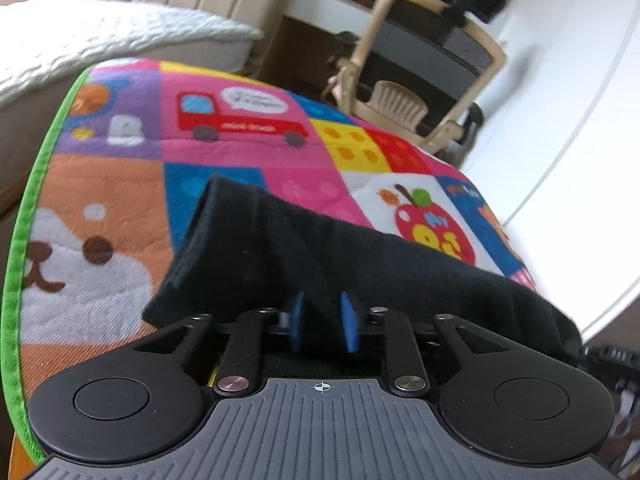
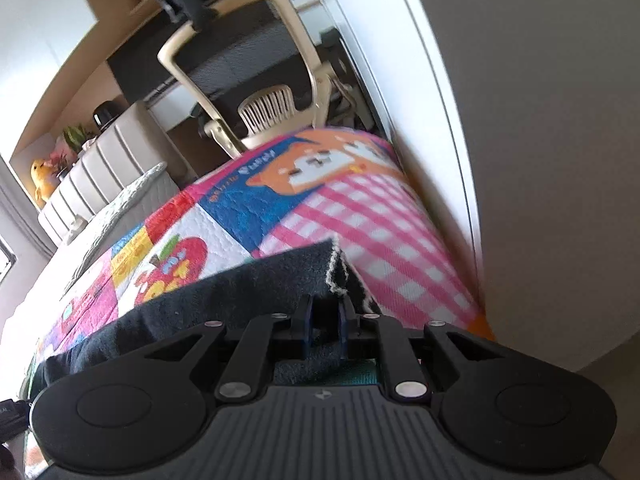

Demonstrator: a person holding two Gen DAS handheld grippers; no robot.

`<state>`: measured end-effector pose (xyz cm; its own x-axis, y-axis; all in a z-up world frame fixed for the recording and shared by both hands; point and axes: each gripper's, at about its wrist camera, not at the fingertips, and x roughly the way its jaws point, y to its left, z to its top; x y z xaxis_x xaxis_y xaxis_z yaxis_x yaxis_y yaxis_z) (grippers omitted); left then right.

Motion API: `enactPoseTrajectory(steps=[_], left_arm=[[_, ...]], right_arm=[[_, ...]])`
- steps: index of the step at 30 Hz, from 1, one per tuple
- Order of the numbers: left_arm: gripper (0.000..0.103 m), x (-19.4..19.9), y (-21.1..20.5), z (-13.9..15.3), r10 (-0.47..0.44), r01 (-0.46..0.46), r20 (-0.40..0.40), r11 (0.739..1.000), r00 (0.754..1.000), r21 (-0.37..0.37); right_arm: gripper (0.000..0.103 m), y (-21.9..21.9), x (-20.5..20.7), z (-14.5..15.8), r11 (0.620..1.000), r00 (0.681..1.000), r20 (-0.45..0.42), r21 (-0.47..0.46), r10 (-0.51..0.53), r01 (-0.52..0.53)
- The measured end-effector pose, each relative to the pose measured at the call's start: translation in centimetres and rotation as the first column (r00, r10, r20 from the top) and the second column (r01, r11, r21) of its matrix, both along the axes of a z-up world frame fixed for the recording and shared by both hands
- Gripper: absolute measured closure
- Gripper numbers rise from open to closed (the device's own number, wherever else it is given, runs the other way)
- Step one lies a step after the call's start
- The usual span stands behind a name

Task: Fold clothes
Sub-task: 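Lift the black garment with the left gripper while the right gripper holds its other edge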

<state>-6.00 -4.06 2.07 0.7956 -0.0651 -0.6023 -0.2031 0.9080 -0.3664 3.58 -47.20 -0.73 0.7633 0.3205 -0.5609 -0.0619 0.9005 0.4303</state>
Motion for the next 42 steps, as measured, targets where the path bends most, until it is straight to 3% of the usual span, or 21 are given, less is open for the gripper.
enactPoseTrajectory(steps=[8,16,19,21,27,32,36,42], left_arm=[[0.092,-2.2,1.6,2.4,0.046,-0.048,0.088,0.999,0.995,0.014],[0.091,-3.6,2.4,2.3,0.074,-0.074,0.066,0.997,0.995,0.001],[0.090,-3.3,2.1,2.1,0.068,-0.068,0.052,0.998,0.996,0.000],[0.084,-3.0,1.8,2.0,0.056,-0.056,0.047,0.998,0.997,-0.001],[0.074,-2.7,0.7,1.8,0.016,-0.017,0.034,1.000,0.999,0.013],[0.072,-2.6,0.6,1.6,0.009,-0.010,0.030,1.000,1.000,0.009],[0.069,-2.5,0.7,1.3,0.003,-0.002,0.027,1.000,1.000,-0.012],[0.060,-2.2,0.6,0.9,-0.022,0.023,0.021,0.999,1.000,-0.049]], right_arm=[[0.094,-1.3,-2.1,3.5,0.998,0.997,0.080,0.057,0.016,-0.020],[0.090,-1.6,-3.8,2.3,1.000,0.999,0.050,-0.010,0.012,-0.012],[0.088,0.7,-3.8,3.0,0.988,0.988,0.067,0.050,0.140,-0.143],[0.086,2.6,-3.1,2.7,0.966,0.974,0.031,0.122,0.226,-0.228],[0.079,9.1,-1.5,0.8,0.868,0.893,-0.074,0.284,0.444,-0.408],[0.077,11.8,-0.1,-0.5,0.809,0.852,-0.153,0.434,0.501,-0.398],[0.077,12.3,0.8,-1.9,0.796,0.836,-0.224,0.500,0.501,-0.343],[0.077,12.7,1.8,-3.9,0.784,0.848,-0.258,0.565,0.464,-0.257]])
